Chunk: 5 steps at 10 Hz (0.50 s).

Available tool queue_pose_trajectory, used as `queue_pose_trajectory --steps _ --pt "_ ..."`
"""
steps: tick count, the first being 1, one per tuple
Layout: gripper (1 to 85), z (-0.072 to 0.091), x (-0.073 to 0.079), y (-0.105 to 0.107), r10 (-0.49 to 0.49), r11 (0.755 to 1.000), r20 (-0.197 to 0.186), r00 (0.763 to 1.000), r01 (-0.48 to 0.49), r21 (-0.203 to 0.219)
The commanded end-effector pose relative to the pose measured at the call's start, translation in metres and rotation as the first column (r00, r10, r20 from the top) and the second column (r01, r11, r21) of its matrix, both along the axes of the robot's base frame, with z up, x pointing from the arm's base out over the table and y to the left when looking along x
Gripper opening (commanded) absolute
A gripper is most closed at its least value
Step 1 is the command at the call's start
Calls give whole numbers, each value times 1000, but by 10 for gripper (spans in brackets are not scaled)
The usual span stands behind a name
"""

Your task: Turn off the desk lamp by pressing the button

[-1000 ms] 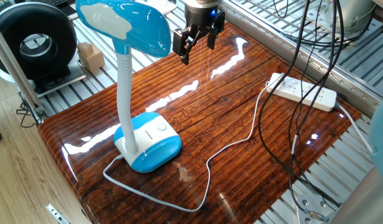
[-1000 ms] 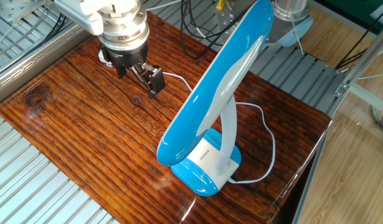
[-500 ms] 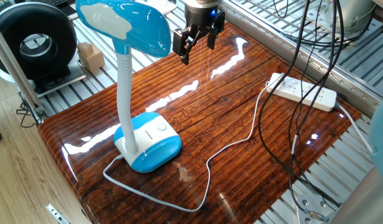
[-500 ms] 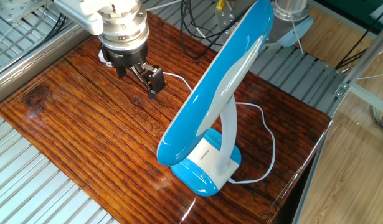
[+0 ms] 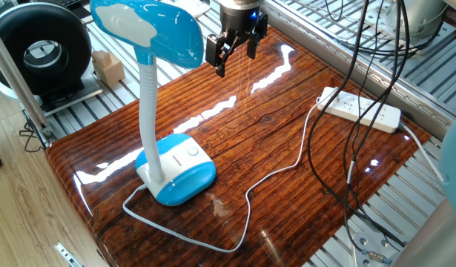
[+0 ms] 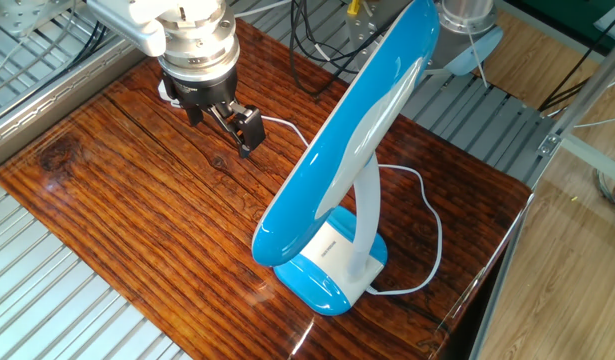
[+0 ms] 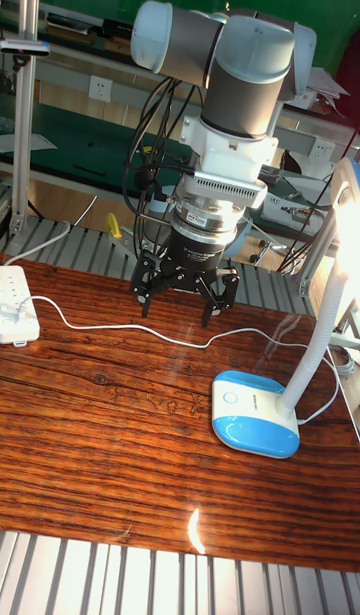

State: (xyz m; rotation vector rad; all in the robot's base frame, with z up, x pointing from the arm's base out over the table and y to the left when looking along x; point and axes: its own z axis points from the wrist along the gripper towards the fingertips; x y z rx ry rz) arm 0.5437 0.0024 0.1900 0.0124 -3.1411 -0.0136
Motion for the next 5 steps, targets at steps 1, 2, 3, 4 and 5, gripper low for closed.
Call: queue_pose_trajectory --steps 1,2,3,4,5 --pt "13 2 37 9 -198 980 135 971 193 50" --pt "13 2 38 10 -199 980 139 970 194 46" --pt "13 2 38 10 -200 980 139 970 196 44" --pt "13 2 38 10 -199 980 140 970 196 41" --pt "13 3 39 11 -199 980 138 970 196 36"
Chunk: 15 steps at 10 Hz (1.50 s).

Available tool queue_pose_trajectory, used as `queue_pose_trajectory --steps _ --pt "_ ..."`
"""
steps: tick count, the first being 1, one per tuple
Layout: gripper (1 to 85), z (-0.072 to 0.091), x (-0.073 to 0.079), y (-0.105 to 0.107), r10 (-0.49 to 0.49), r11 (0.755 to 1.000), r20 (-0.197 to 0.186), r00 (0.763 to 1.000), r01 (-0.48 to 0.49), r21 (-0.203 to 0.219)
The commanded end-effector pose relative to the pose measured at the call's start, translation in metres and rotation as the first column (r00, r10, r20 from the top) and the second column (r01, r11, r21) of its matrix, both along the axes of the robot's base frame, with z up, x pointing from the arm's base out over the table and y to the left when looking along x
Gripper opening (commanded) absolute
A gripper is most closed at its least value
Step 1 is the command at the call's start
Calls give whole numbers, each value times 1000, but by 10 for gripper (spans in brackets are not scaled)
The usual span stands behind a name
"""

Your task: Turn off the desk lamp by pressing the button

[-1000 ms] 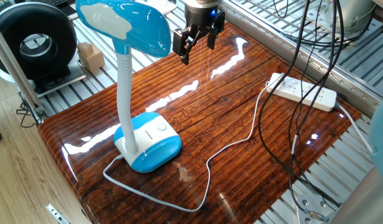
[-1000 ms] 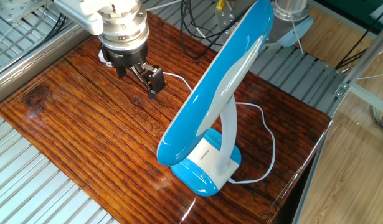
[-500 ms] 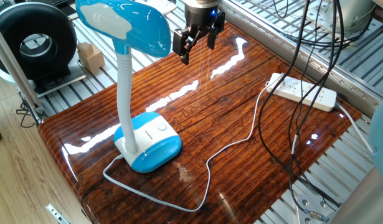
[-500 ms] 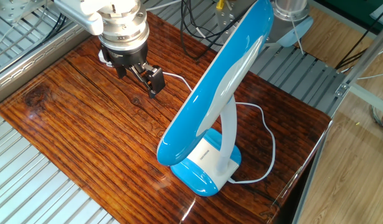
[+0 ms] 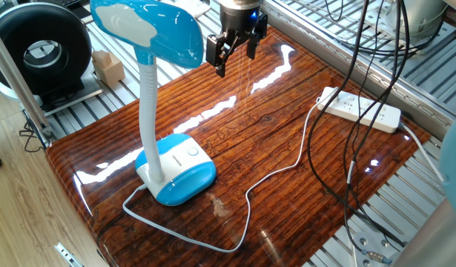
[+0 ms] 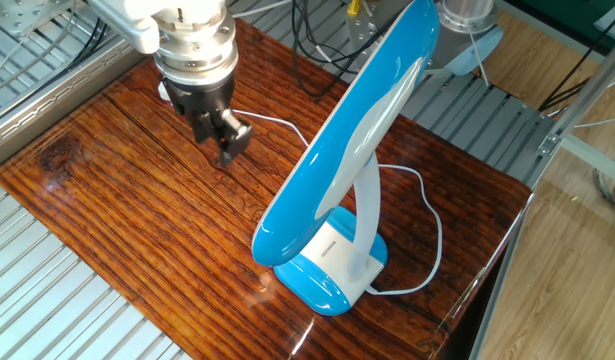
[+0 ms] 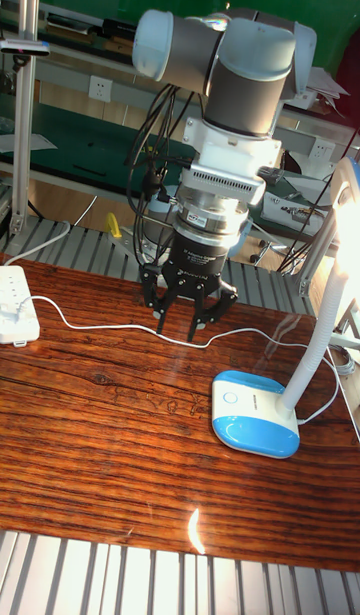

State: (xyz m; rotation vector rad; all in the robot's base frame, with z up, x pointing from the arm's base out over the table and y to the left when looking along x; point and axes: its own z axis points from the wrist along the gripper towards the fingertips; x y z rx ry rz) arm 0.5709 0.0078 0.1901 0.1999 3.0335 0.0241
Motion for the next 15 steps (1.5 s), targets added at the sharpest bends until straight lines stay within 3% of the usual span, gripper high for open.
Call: queue_pose_trajectory --steps 1,2,5,6,8,11,15 --pt "13 4 12 5 -57 998 38 998 57 7" --pt "13 5 12 7 -59 998 36 998 58 8" --pt "13 4 7 23 -82 993 45 996 78 88" --pt "13 -1 1 26 -86 992 51 995 81 95" --pt "13 -9 -3 36 -94 990 86 992 83 117" --pt "13 -13 -17 56 -164 970 34 986 154 189" --pt "13 -15 -10 61 -220 962 70 973 205 183"
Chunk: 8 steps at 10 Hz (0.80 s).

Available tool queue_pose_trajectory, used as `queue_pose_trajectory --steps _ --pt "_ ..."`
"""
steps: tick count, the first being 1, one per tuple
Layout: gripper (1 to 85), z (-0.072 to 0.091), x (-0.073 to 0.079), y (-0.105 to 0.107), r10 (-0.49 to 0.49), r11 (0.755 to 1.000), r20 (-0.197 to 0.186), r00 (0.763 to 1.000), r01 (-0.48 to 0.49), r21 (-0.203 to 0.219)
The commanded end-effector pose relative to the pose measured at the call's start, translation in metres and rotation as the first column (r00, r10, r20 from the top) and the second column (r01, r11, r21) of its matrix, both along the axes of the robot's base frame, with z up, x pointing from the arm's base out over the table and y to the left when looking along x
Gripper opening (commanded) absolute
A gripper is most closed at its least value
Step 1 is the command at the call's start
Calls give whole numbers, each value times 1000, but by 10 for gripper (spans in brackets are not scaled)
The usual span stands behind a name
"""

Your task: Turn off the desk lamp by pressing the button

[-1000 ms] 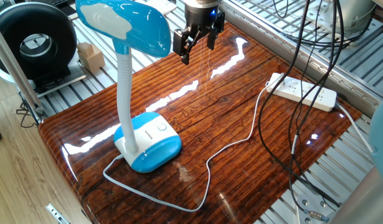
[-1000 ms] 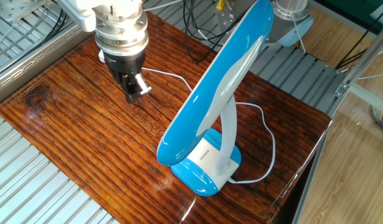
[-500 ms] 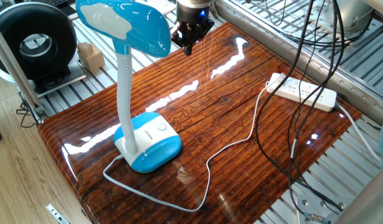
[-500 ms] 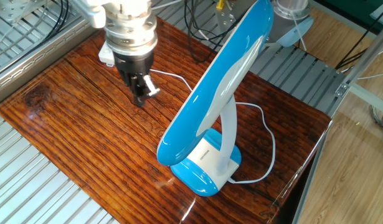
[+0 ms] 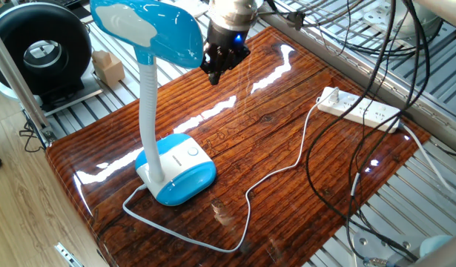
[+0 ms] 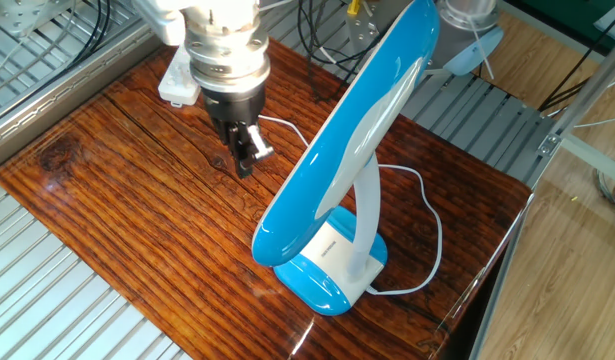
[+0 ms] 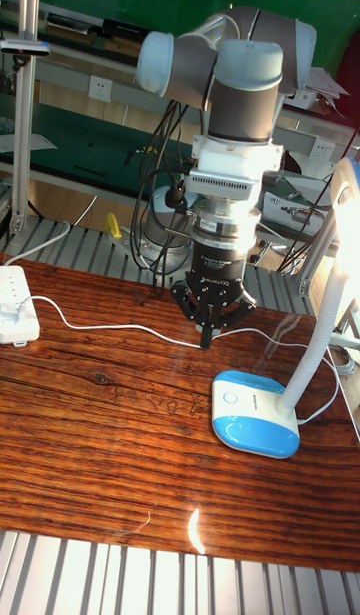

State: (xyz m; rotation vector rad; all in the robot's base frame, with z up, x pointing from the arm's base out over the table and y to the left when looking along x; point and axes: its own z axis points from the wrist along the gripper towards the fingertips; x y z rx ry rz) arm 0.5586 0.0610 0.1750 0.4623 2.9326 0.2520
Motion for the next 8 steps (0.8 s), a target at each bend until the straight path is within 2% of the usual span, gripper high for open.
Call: queue_pose_trajectory --steps 1,2,4,8 --pt "13 -3 1 10 -62 998 34 997 62 1" --pt "13 -4 1 18 -77 997 53 996 77 5" --pt "13 -10 1 16 -62 998 69 996 64 -27" --pt "13 -8 5 25 -52 999 83 995 52 6"
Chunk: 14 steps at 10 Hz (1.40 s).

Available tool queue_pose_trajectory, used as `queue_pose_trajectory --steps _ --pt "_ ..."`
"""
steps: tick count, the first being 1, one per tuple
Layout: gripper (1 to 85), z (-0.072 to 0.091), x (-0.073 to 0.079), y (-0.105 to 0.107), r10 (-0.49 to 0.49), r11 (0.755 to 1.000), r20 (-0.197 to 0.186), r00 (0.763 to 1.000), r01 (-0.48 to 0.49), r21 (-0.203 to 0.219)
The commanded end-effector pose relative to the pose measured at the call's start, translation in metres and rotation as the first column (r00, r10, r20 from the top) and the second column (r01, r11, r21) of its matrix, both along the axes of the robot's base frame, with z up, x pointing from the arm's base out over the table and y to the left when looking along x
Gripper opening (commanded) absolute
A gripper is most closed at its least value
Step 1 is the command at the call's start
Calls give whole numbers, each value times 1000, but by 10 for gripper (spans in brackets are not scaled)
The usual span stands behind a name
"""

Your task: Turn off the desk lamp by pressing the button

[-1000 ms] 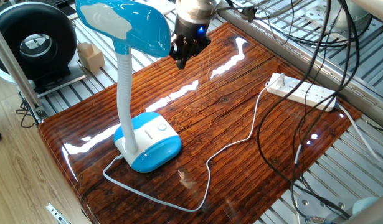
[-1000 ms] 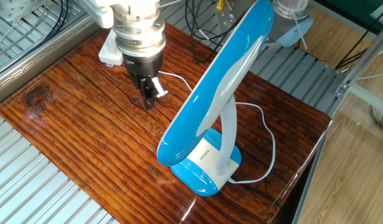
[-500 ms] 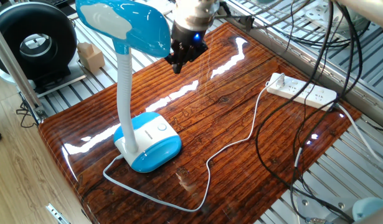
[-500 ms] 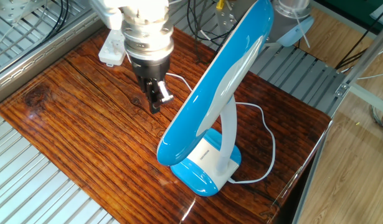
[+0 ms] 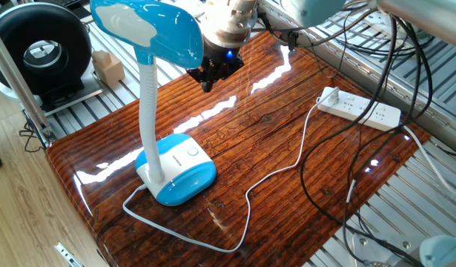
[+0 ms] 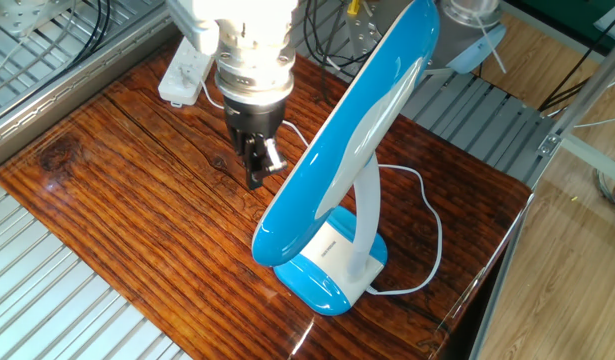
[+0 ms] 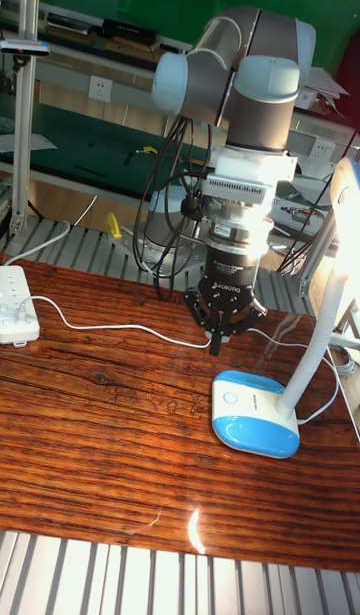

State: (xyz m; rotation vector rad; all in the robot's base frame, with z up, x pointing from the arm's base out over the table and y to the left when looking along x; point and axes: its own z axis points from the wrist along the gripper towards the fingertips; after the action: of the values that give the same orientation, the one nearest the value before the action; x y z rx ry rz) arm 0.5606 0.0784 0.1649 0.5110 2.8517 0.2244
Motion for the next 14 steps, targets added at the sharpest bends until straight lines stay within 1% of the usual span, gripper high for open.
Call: queue_pose_trajectory --steps 1,2,3,4,5,6,9,10,11,12,13,14 --pt "13 2 9 -4 90 995 51 995 -88 -48" --pt "13 -1 0 -12 209 972 14 978 -207 -111" --pt "13 -2 -17 14 249 968 -28 968 -249 -4" --pt "13 -2 -23 23 292 956 -36 956 -291 27" --pt "13 -3 -22 15 286 958 -41 957 -286 -4" --pt "13 -2 -22 18 276 961 -39 960 -276 7" --pt "13 -4 -27 22 282 959 -54 958 -281 27" --pt "13 -9 -26 30 284 958 -50 957 -282 45" --pt "13 -20 -25 35 280 960 -69 957 -279 32" --pt "13 -29 -22 39 276 961 -72 958 -276 6" --pt "13 -34 -21 50 274 962 -69 959 -272 28" --pt "13 -36 -24 53 284 959 -74 956 -282 36"
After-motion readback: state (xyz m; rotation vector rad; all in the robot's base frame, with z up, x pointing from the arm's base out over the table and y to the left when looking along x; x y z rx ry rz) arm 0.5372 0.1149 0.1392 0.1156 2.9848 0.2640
